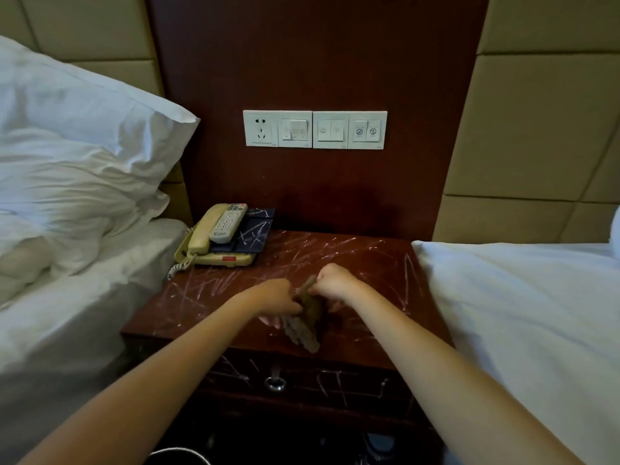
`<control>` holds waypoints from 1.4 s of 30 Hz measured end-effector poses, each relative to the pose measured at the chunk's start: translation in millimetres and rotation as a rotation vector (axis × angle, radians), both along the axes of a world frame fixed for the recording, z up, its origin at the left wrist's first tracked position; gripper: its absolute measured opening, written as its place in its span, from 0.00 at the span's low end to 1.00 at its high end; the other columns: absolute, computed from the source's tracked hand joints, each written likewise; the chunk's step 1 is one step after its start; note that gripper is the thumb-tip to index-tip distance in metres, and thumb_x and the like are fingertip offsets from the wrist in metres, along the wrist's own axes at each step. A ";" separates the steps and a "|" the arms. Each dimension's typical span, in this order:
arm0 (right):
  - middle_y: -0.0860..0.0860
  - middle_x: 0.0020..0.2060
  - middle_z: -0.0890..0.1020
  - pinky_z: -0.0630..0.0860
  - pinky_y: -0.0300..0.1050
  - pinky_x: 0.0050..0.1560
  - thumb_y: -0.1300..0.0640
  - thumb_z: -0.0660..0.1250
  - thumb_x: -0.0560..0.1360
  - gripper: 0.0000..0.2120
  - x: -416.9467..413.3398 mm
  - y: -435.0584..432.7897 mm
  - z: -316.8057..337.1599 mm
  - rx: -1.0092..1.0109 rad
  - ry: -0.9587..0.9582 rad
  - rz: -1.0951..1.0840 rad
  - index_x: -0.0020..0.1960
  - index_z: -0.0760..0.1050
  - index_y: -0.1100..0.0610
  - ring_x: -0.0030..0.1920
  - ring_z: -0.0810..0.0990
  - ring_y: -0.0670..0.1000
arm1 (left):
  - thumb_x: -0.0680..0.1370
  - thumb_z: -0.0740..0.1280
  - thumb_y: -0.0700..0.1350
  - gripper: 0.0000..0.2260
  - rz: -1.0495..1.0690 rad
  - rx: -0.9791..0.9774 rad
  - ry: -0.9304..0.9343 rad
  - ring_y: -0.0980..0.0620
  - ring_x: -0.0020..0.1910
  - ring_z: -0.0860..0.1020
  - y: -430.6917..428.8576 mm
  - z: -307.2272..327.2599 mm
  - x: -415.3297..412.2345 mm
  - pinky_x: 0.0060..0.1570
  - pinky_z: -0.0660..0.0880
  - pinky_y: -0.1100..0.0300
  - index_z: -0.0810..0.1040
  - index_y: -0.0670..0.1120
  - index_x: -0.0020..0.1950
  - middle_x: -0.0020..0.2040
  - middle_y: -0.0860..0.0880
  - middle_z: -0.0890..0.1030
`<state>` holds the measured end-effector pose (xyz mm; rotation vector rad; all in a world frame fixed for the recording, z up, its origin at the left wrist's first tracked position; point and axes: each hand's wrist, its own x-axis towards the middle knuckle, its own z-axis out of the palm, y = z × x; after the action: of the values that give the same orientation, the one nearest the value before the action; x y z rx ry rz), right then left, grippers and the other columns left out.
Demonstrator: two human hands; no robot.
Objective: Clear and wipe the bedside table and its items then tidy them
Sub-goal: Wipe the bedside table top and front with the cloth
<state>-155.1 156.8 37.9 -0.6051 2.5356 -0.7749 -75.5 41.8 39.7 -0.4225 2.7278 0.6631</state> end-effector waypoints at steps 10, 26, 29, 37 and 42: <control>0.55 0.48 0.79 0.73 0.43 0.39 0.58 0.72 0.73 0.09 1.4 45.2 48.5 -0.577 -0.058 -0.058 0.47 0.73 0.58 0.43 0.77 0.51 | 0.78 0.64 0.41 0.03 0.294 0.700 0.467 0.53 0.37 0.76 2.1 55.4 27.8 0.37 0.76 0.60 0.73 0.44 0.45 0.41 0.47 0.76; 0.50 0.43 0.80 0.78 0.43 0.45 0.59 0.63 0.79 0.06 8.7 97.4 97.4 -0.952 0.087 -0.007 0.46 0.77 0.53 0.45 0.80 0.49 | 0.79 0.62 0.40 0.05 0.074 0.675 0.522 0.55 0.40 0.77 22.0 102.9 42.5 0.40 0.73 0.63 0.75 0.44 0.44 0.40 0.49 0.77; 0.51 0.42 0.81 0.77 0.43 0.44 0.61 0.63 0.78 0.07 11.4 98.3 100.9 -1.031 0.026 -0.002 0.47 0.78 0.54 0.43 0.80 0.49 | 0.80 0.57 0.39 0.09 0.087 0.902 0.518 0.55 0.36 0.79 27.4 103.8 41.5 0.38 0.74 0.61 0.73 0.44 0.42 0.39 0.48 0.77; 0.53 0.45 0.79 0.78 0.52 0.51 0.58 0.62 0.77 0.13 1.0 98.8 82.3 -0.456 0.297 -0.025 0.62 0.68 0.55 0.47 0.80 0.53 | 0.77 0.54 0.33 0.12 0.238 0.906 0.566 0.51 0.41 0.78 20.4 103.3 47.3 0.43 0.76 0.59 0.76 0.38 0.50 0.44 0.45 0.77; 0.51 0.50 0.77 0.77 0.49 0.46 0.57 0.60 0.79 0.14 22.2 62.9 52.7 -0.295 0.454 0.150 0.64 0.70 0.56 0.44 0.79 0.52 | 0.79 0.60 0.43 0.06 0.237 0.086 0.633 0.50 0.49 0.77 -6.0 78.7 47.6 0.52 0.76 0.55 0.76 0.48 0.51 0.48 0.51 0.76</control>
<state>-132.9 219.7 90.6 -1.1713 2.7463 -1.0649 -27.9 35.8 118.5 -0.6071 3.2432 1.1365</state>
